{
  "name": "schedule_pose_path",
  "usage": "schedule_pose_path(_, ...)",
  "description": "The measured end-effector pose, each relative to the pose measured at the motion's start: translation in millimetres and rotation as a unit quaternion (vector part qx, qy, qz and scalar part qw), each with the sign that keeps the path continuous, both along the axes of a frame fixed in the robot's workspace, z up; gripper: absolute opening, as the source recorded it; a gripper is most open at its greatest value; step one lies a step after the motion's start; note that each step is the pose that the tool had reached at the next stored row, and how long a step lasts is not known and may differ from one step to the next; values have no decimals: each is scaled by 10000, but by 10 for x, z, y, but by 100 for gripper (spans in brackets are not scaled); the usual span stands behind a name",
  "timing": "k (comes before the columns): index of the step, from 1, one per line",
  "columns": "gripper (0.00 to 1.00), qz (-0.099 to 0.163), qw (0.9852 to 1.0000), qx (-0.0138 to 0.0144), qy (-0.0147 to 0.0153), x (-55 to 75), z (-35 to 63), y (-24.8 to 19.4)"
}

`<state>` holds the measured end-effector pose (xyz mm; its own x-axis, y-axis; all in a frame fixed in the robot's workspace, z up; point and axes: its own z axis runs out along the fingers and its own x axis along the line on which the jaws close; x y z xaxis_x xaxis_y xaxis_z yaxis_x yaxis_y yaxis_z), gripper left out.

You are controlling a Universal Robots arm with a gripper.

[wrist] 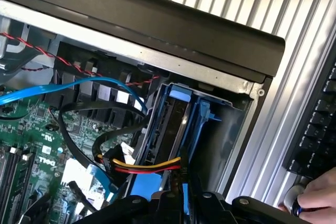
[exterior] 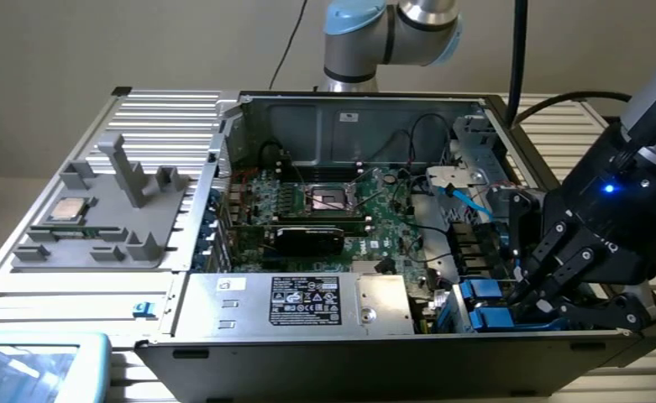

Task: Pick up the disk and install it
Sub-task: 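Insert the first disk wire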

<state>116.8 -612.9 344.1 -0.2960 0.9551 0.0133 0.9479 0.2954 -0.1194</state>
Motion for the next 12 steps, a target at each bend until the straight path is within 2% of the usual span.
schedule_pose_path(1,16,0,10000,-10,12,3,0,0)
schedule_pose_path(6,16,-10,10000,-18,16,13,-1,1)
schedule_pose_path(10,16,-127,9999,-58,18,23,-1,1)
schedule_pose_path(12,16,-230,9997,-63,19,24,0,1)
